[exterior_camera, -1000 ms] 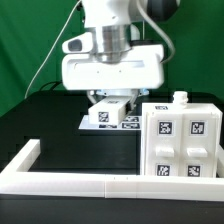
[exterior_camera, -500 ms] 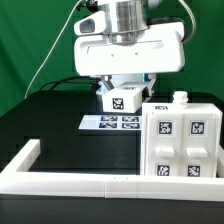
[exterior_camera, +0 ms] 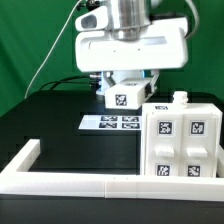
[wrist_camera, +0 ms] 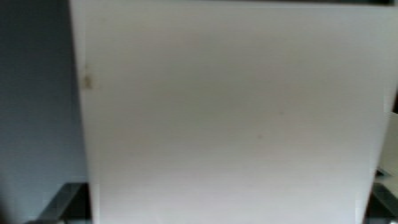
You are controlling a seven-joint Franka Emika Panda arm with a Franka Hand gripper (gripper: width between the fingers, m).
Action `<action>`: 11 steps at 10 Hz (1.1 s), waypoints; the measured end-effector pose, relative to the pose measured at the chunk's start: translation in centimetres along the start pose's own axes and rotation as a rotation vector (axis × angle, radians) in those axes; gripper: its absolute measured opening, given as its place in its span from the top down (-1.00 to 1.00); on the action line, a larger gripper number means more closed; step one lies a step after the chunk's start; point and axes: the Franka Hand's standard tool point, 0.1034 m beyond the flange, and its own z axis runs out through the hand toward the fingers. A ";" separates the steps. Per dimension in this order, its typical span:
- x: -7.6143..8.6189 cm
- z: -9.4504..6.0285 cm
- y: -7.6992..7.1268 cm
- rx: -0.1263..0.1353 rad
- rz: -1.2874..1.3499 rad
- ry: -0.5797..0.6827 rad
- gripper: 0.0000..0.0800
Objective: Assemble cabinet
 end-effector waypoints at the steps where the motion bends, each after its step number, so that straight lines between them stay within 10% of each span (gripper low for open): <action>1: 0.2 -0.6 -0.8 -0.002 -0.003 -0.011 -0.39; 11: 3.2 -2.4 -5.3 -0.019 -0.143 0.011 -0.39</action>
Offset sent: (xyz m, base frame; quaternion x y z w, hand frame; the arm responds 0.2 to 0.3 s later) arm 0.0379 0.0235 0.0177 -0.0132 -0.0023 -0.0872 0.9961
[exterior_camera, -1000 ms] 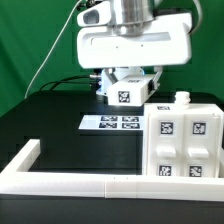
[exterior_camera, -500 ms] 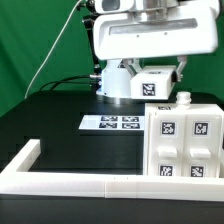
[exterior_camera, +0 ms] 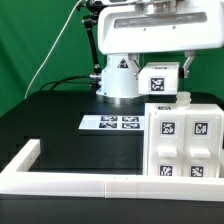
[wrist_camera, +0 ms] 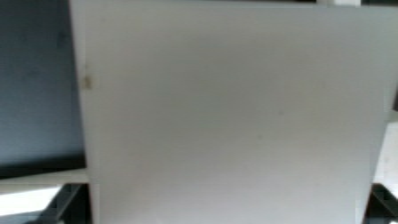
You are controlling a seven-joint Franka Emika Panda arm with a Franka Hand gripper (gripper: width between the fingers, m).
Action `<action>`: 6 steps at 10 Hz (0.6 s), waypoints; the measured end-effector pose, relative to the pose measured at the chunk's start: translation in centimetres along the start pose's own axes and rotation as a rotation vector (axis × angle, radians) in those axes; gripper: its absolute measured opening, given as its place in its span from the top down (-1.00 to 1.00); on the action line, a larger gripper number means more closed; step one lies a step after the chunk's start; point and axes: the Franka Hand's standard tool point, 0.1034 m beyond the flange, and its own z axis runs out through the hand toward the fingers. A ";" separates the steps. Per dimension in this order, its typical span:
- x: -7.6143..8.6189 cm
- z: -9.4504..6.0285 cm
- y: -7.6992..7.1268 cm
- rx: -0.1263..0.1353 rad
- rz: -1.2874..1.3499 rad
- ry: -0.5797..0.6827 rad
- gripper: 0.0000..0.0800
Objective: Assemble cabinet
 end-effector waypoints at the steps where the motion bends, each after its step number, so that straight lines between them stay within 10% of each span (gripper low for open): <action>1: 0.6 -0.2 -0.5 -0.014 -0.035 0.013 -0.39; 6: 1.5 0.4 -1.0 -0.018 -0.108 0.001 -0.39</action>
Offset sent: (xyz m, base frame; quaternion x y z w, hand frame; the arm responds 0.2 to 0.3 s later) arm 0.0000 0.0000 0.0000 0.0000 0.0000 0.0000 1.0000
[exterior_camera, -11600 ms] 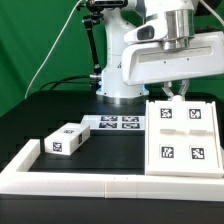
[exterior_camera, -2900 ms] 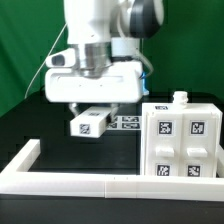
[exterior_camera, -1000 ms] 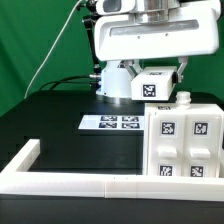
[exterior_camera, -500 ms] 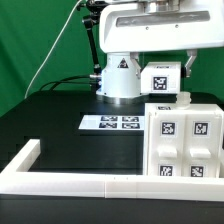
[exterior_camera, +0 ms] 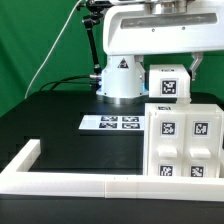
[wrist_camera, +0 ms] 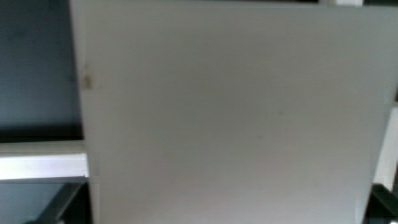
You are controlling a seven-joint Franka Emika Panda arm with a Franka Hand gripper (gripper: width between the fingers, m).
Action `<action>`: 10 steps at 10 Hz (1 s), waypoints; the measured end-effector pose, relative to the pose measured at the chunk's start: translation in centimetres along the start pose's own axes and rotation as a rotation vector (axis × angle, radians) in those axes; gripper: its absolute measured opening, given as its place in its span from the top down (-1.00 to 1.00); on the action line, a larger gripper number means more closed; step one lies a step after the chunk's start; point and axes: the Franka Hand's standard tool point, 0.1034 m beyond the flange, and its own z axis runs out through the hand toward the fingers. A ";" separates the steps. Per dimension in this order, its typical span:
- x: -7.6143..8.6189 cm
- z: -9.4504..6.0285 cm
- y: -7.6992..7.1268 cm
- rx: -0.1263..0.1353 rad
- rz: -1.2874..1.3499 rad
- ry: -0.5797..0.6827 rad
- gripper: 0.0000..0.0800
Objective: Assemble cabinet
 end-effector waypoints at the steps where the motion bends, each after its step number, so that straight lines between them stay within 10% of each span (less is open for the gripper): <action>1: 0.3 0.2 -0.8 0.001 -0.016 0.001 -0.39; 10: 0.4 1.7 -2.4 0.004 -0.038 0.005 -0.39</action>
Offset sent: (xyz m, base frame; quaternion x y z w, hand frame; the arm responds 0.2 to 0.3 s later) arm 0.0128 0.0209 -0.0050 -0.0048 0.0028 0.0026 1.0000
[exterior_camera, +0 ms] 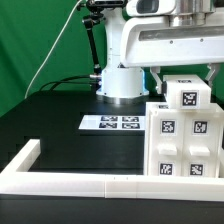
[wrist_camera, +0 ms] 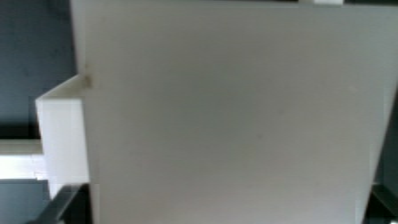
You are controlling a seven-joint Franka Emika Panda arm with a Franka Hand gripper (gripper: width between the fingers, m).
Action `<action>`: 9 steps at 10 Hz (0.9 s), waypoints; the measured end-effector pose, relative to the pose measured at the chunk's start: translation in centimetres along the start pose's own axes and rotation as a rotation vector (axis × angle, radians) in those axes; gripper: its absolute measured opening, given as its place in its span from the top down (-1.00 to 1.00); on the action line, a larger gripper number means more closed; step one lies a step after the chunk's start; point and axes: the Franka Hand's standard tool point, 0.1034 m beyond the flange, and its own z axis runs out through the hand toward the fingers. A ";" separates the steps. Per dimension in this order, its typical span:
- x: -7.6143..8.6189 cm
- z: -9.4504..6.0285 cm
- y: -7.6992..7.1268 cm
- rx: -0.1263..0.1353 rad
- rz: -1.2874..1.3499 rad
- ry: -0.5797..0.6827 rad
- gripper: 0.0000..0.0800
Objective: Assemble cabinet
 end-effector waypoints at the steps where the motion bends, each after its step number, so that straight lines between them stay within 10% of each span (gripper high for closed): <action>1: 0.1 0.0 0.0 0.000 -0.001 0.008 -0.39; 9: 0.6 0.0 0.0 0.002 0.008 0.045 -0.39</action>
Offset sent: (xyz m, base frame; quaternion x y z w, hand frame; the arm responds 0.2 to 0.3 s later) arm -0.0078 0.0006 -0.0089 -0.0028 0.0119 -0.0039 0.9999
